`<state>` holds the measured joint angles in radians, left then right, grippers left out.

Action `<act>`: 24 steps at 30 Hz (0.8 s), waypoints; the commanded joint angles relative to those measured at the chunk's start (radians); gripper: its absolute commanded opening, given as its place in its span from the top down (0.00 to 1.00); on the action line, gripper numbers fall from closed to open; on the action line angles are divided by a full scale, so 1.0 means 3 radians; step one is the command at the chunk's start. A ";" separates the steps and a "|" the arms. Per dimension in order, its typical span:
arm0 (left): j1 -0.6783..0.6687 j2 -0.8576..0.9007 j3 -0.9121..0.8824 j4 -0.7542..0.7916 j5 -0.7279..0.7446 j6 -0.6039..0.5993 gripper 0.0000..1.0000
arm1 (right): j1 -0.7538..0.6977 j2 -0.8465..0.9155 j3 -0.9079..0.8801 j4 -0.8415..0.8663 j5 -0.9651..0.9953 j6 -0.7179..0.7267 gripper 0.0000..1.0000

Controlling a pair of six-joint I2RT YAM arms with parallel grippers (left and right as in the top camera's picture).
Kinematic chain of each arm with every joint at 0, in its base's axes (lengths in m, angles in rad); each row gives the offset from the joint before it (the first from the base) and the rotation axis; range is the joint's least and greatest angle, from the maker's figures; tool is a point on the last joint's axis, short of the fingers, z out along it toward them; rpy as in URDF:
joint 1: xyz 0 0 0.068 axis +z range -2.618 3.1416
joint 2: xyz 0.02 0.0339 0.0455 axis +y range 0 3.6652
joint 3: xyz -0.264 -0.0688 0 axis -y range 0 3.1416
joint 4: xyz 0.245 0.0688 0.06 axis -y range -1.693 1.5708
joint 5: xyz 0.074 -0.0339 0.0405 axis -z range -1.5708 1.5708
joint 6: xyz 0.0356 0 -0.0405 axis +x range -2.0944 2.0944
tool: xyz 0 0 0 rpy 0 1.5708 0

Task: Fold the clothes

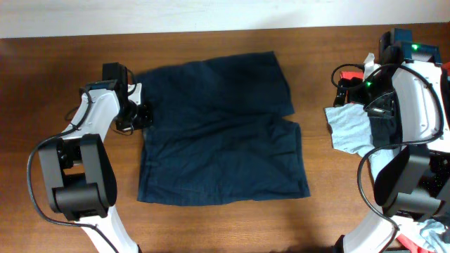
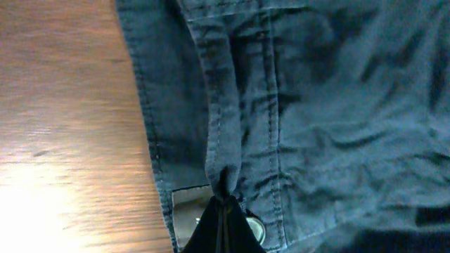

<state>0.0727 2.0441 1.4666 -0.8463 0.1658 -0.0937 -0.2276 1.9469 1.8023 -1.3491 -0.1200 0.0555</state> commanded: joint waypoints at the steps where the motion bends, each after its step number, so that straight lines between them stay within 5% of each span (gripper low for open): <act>1: 0.0004 -0.0005 0.0009 -0.0009 -0.0491 -0.0235 0.99 | -0.0001 -0.0010 -0.0013 0.0011 0.0042 0.0015 0.01; 24: -0.0009 0.0004 -0.0039 -0.0004 -0.0429 -0.0258 0.99 | -0.0001 -0.0010 -0.0013 0.0309 0.0037 0.0014 0.05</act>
<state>0.0715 2.0441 1.4643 -0.8440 0.0299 -0.1581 -0.2276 1.9469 1.8004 -1.2884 -0.1200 0.0551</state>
